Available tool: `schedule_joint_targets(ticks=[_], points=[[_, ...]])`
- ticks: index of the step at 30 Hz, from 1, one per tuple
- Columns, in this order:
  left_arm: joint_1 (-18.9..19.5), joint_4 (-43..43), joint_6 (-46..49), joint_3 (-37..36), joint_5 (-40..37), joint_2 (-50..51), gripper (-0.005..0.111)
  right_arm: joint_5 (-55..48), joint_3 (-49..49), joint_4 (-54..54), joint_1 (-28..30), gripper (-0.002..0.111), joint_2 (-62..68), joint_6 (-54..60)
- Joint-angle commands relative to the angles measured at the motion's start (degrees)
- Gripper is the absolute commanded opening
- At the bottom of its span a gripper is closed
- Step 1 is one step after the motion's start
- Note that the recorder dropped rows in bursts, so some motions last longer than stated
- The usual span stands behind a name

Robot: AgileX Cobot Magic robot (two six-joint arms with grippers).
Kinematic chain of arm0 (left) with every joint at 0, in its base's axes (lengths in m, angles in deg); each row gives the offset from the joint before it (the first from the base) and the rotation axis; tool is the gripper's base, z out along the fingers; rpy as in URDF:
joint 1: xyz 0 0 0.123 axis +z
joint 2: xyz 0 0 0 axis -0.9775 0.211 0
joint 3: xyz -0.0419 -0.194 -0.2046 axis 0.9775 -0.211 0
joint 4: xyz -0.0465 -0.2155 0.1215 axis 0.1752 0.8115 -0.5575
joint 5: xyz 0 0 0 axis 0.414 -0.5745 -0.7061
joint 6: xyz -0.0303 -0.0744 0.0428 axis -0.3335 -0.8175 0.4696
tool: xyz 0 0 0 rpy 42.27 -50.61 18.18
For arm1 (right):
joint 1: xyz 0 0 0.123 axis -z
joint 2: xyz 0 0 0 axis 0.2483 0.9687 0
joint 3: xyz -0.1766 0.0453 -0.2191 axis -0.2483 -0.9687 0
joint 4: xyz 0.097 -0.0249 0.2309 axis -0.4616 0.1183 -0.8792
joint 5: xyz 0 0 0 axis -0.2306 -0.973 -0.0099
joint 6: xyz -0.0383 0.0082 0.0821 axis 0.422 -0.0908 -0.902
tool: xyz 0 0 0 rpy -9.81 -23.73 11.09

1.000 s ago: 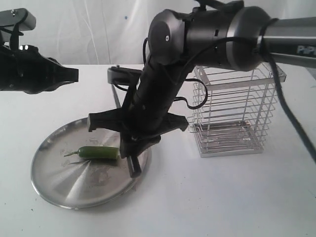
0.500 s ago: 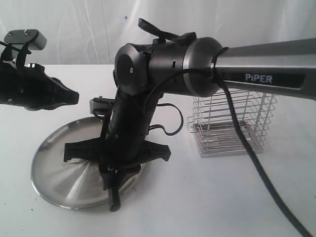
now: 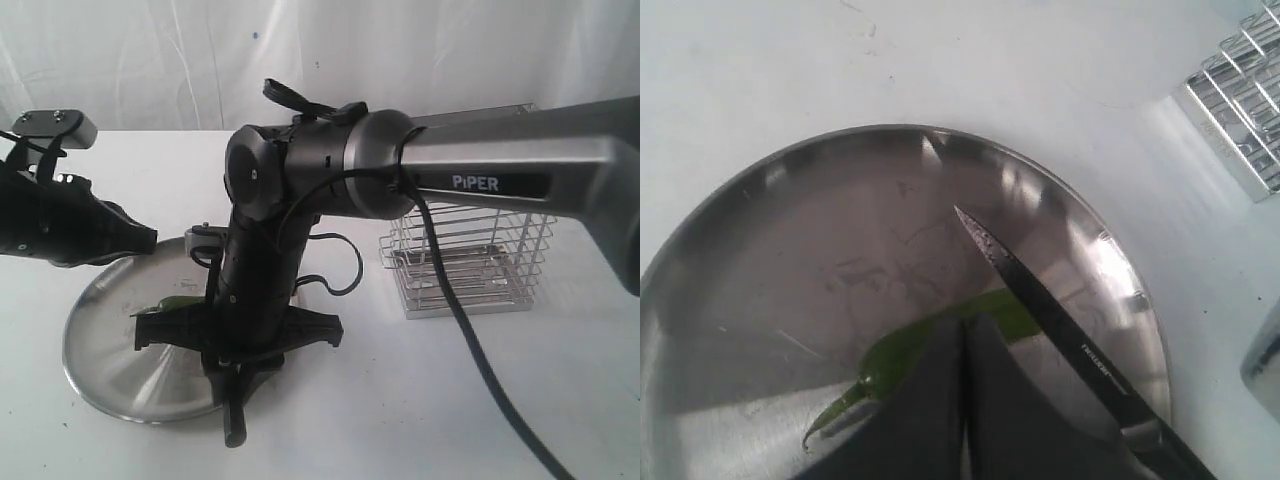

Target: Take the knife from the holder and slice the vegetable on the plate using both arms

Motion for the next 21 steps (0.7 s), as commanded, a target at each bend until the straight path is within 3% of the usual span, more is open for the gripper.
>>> schedule_joint_targets(ticks=[1,12,21], points=[[-0.37,10.26,6.11,-0.34,-1.29,3.72,0.000,-0.35,0.37,-0.23,-0.05,0.000,1.00,-0.21],[-0.37,30.87,26.52,3.03,-11.88,12.29,0.000,-0.28,0.37,0.37,0.05,0.000,2.88,-0.21],[-0.37,31.46,26.52,3.03,-10.89,16.02,0.000,1.09,0.37,0.03,-0.05,0.000,2.91,-0.21]])
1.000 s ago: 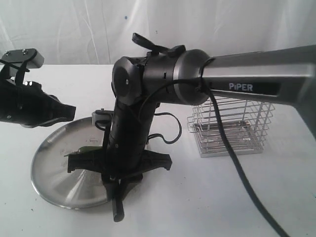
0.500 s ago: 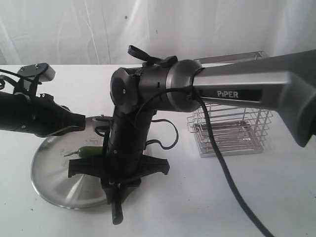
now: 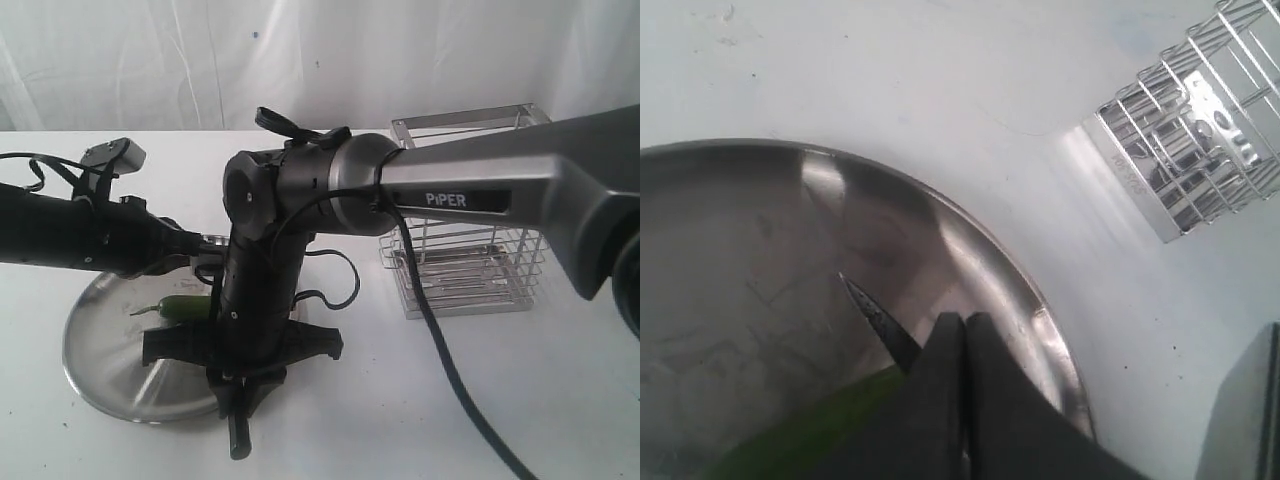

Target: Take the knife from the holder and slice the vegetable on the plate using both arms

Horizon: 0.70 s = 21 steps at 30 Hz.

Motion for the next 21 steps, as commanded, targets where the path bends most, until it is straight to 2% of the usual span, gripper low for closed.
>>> schedule_joint_targets(ticks=[1,6,9,11,15,18,21], points=[[-0.37,2.25,0.48,0.26,-0.97,2.04,0.000,0.37,0.37,-0.21,-0.05,0.000,-0.20,-0.21],[-0.37,10.75,4.64,0.37,-4.34,6.28,0.000,0.37,0.37,-0.43,-0.05,0.000,-0.20,-0.21],[-0.37,10.75,8.65,0.49,-7.75,7.12,0.000,0.79,0.37,-0.57,-0.05,0.000,-0.20,-0.21],[-0.37,10.75,9.16,0.57,-7.62,7.50,0.000,1.03,0.37,-0.57,-0.05,0.000,-0.20,-0.21],[-0.21,10.75,7.33,0.68,-1.99,7.86,0.000,1.46,0.37,-0.57,-0.05,0.000,-0.20,-0.45],[1.96,10.75,4.74,1.47,-0.34,7.63,0.000,1.46,0.37,-0.57,-0.05,0.000,-0.20,-1.00],[5.98,10.75,1.08,1.82,-3.32,6.85,0.000,2.19,0.47,-1.17,-0.05,0.000,-0.34,-1.73]])
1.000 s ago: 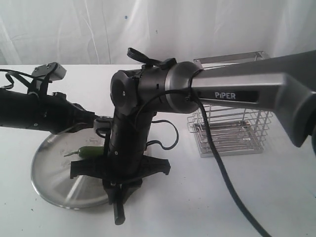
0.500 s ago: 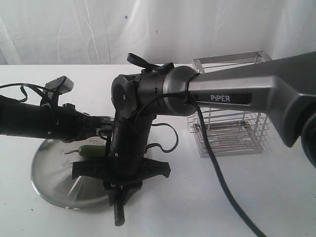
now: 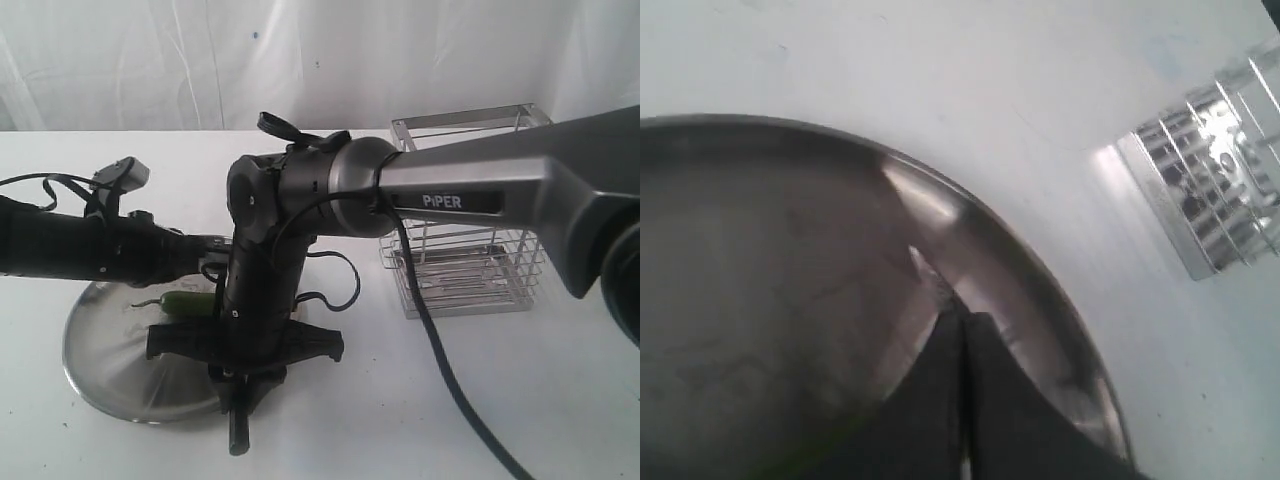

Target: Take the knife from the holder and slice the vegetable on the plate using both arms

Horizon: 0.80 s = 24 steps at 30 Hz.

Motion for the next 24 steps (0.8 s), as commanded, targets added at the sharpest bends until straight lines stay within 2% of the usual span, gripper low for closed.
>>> schedule_joint_targets(ticks=[1,4,14,18,24], points=[[5.64,1.19,-5.75,0.66,-2.53,-0.50,0.000,0.98,0.47,-1.87,-0.15,0.000,-1.12,0.58],[8.79,1.19,-7.59,0.66,-10.48,-0.07,0.000,1.78,0.47,-1.86,-0.15,0.000,-1.72,0.58],[8.78,1.19,-6.35,1.97,-11.48,1.68,0.000,2.30,0.47,-2.15,-0.15,0.000,-1.71,-3.41],[8.78,1.19,-5.11,3.85,-17.08,5.39,0.000,1.49,0.47,-2.12,-0.15,0.000,-1.71,-3.49],[8.78,1.19,-7.99,3.90,-20.46,10.55,0.000,1.80,0.47,-2.93,-0.15,0.000,-1.49,-3.49]])
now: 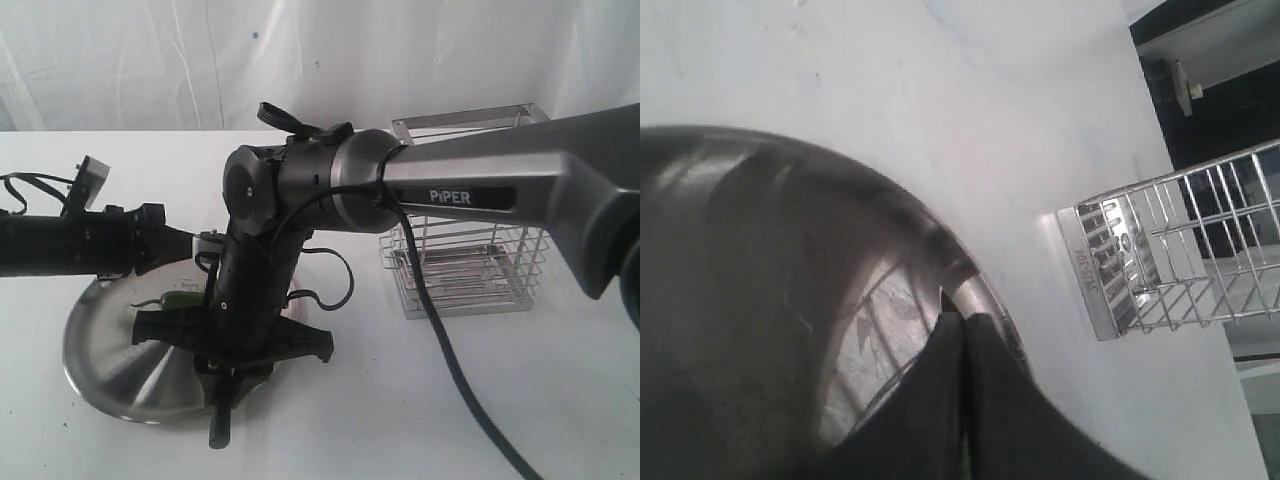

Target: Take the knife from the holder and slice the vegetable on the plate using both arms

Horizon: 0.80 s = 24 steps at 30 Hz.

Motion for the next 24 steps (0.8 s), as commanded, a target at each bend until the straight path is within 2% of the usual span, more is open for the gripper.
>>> schedule_joint_targets(ticks=[1,7,11,24], points=[[0.18,1.19,-0.81,0.08,-3.46,2.08,0.000,0.09,0.47,-1.31,-0.05,0.000,-0.33,-0.23],[0.18,1.19,-0.81,2.20,-7.10,2.21,0.000,1.93,0.47,-1.42,-0.26,0.000,0.10,-0.23],[-0.48,1.19,-0.38,2.30,-6.35,2.60,0.000,1.66,0.47,-1.64,-0.26,0.000,0.33,-0.23],[-4.96,1.19,-0.37,4.68,-8.89,5.57,0.000,1.54,0.47,-1.64,-0.26,0.000,0.33,0.23]])
